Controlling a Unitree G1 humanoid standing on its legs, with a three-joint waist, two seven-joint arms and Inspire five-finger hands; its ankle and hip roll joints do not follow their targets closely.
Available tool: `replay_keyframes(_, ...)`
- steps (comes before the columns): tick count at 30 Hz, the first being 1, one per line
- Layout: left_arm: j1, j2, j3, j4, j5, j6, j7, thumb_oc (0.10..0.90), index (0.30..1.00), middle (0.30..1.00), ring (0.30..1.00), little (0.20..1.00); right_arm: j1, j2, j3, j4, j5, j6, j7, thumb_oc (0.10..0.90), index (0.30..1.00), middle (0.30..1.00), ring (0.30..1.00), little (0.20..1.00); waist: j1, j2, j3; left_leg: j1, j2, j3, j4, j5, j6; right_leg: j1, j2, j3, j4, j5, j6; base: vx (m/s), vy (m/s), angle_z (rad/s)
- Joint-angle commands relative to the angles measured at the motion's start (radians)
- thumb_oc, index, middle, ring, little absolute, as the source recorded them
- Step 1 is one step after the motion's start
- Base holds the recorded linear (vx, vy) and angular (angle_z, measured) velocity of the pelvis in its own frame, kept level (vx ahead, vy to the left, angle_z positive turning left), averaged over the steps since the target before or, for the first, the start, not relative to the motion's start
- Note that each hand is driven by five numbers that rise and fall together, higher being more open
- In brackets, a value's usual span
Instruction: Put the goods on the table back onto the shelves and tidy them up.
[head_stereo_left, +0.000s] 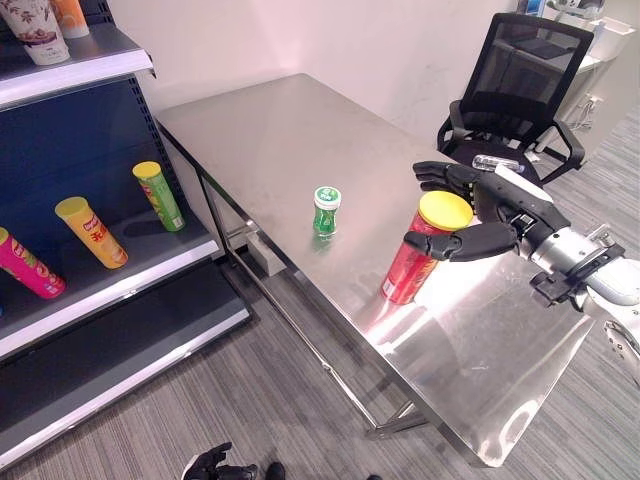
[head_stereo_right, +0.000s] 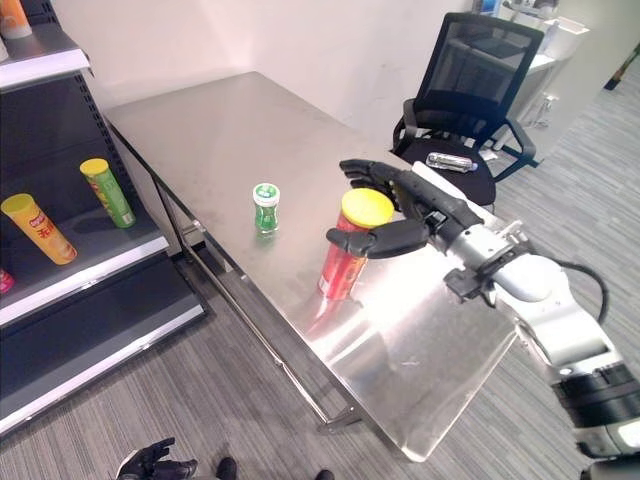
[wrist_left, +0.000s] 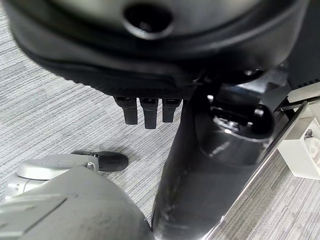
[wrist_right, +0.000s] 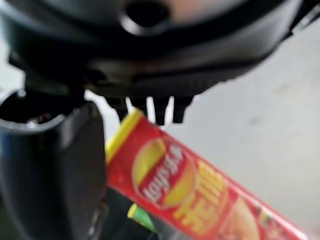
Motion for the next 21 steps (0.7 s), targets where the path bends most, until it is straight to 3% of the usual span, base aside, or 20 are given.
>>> replay_keyframes(1,-0.019,0.019,-0.054,0.015,0.031,-0.03,-0.021,0.8,0.9,0.9,0.9,0.9,-0.128,-0.086,0.002,-0.029,0.013,-0.049,-0.011,0.8,0.9,0.9,0.9,0.9,0.031,-0.011,-0.041,0.01,0.02,0.068,0.002,-0.039,-0.042,0.042,-0.018,0.013,0.006,-0.062,0.065,0.0,0.0,0.0)
replay_keyframes(21,-0.024,0.021,-0.054,0.018,0.029,-0.03,-0.021,0.8,0.9,0.9,0.9,0.9,-0.128,-0.1,0.017,-0.033,0.01,-0.045,-0.002,0.8,0.9,0.9,0.9,0.9,0.03,-0.019,-0.036,0.008,0.022,0.072,0.002,-0.039,-0.041,0.039,-0.015,0.017,0.006,-0.063,0.065,0.0,0.0,0.0)
